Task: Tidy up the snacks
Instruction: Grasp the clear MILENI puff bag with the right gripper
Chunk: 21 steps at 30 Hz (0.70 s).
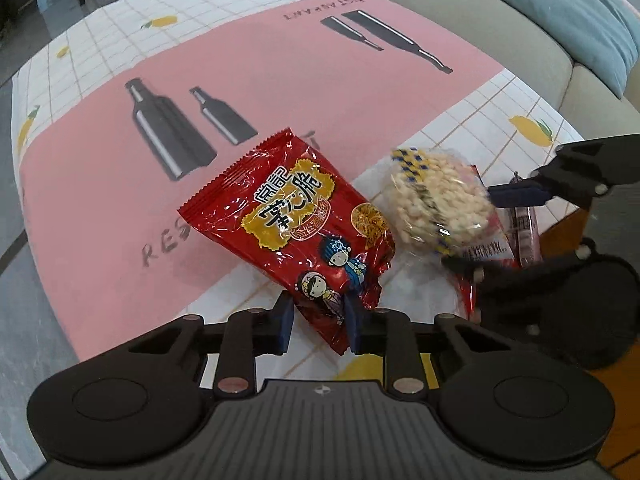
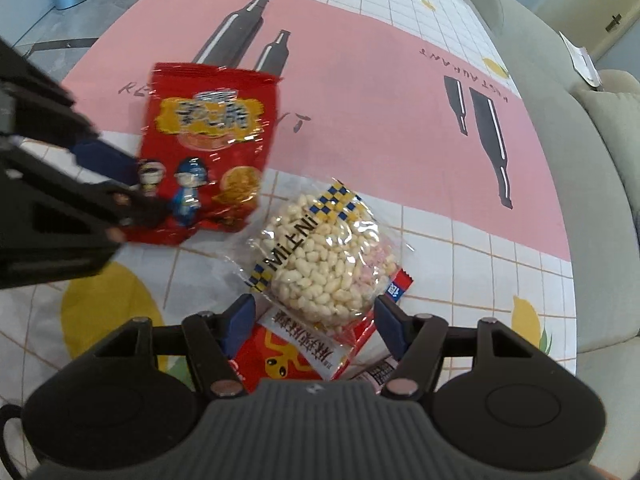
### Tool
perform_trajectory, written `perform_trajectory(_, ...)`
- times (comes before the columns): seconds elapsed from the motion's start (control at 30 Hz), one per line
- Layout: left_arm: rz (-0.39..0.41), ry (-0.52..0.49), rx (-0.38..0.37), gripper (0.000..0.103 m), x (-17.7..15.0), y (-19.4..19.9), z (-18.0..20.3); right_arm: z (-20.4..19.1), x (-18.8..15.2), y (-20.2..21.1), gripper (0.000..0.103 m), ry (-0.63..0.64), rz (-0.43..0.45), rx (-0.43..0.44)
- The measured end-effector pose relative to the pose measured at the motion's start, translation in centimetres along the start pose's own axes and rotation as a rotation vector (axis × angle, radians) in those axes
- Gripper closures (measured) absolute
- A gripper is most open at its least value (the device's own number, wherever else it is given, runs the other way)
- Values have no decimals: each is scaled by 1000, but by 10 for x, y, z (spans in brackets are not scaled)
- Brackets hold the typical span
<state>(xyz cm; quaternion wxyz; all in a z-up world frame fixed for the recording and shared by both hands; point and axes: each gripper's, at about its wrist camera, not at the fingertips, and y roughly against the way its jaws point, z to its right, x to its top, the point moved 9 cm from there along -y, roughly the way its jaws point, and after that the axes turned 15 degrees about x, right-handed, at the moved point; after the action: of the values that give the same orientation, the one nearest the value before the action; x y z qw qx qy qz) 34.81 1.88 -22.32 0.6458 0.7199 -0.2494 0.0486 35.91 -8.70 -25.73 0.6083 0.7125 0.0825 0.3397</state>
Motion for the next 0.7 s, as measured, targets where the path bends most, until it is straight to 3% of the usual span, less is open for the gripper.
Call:
perform_trajectory(0.03, -2, 2, 2, 75, -3, 3, -2, -1, 0, 1, 54, -4, 9, 5)
perform_trajectory(0.13, -12, 25, -24, 77, -9, 14, -5, -5, -2, 5, 57, -14, 20, 5)
perform_trajectory(0.2, -24, 49, -30, 78, -16, 23, -8, -10, -6, 9, 82, -15, 32, 16)
perform_trajectory(0.27, -37, 78, -36, 79, -24, 31, -9, -15, -11, 17, 96, -28, 47, 17)
perform_trajectory(0.37, -56, 115, -59, 79, -37, 41, -7, -25, -21, 28, 102, -83, 75, 68)
perform_trajectory(0.7, -119, 83, -92, 79, -105, 74, 16, -83, -82, 71, 103, -248, 173, 153)
